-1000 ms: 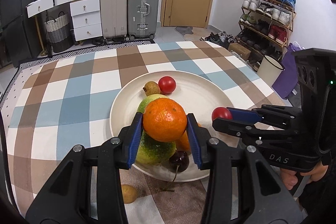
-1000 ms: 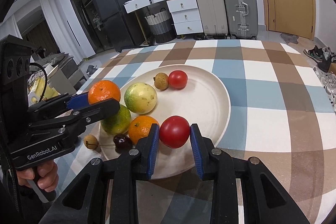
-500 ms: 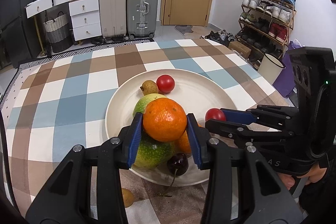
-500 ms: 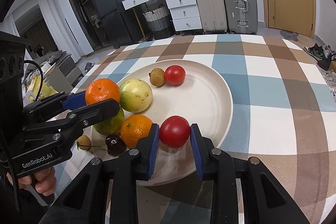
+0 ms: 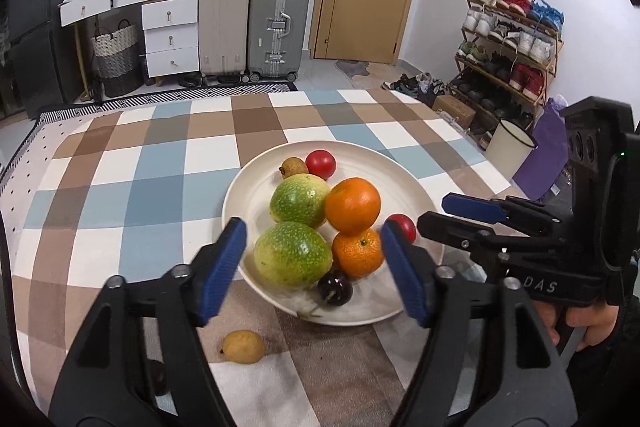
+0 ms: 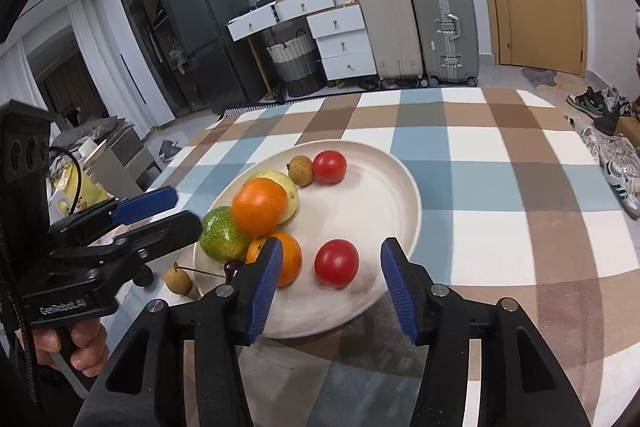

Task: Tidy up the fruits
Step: 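Carry the tomato and tangerine over the plate and open both grippers, then reach the right gripper to the small brown pear and grasp it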

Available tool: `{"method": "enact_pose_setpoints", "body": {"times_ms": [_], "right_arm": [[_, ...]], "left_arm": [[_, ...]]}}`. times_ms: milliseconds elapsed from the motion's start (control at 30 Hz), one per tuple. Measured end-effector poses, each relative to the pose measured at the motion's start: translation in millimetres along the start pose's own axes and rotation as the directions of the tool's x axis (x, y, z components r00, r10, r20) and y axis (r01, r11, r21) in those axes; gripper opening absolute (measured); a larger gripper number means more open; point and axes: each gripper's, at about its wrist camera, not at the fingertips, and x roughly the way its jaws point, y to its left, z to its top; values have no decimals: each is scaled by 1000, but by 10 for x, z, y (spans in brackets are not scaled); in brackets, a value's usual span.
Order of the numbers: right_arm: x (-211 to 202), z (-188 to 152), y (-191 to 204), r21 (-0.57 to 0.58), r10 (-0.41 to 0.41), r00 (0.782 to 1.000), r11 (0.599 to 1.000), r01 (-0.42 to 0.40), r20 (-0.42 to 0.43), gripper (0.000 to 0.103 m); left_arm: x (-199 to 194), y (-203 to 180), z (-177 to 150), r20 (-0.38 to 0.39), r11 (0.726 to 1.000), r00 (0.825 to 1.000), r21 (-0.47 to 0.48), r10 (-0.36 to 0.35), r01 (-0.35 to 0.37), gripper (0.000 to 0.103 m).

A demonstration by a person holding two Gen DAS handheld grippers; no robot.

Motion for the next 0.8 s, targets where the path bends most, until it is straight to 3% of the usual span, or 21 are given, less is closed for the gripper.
{"method": "enact_pose_setpoints", "body": {"times_ms": [67,133,267,333,800], "right_arm": [[-73,-16,-18,9,-8,1000,1000,8,6,75],[-151,-42,-32,21,-4,1000,1000,4,15,87],[-318,-115,-24,35,-15,1000,999,14,27,99],[-390,-143,-5,32,-27,999,999,27,29,101],[-576,-378,271,30,-58,998,998,58,11,102]], "left_arm": [[-107,35,-25,17,1000,1000,-17,13,-13,83],[-209,67,-51,27,999,999,-29,17,-16,84],[-392,125,-127,23,998,999,-44,48,-47,90],[-482,153,-166,37,997,997,-54,63,-61,103],[-979,421,-585,36,983,988,-114,148,-143,102]]}}
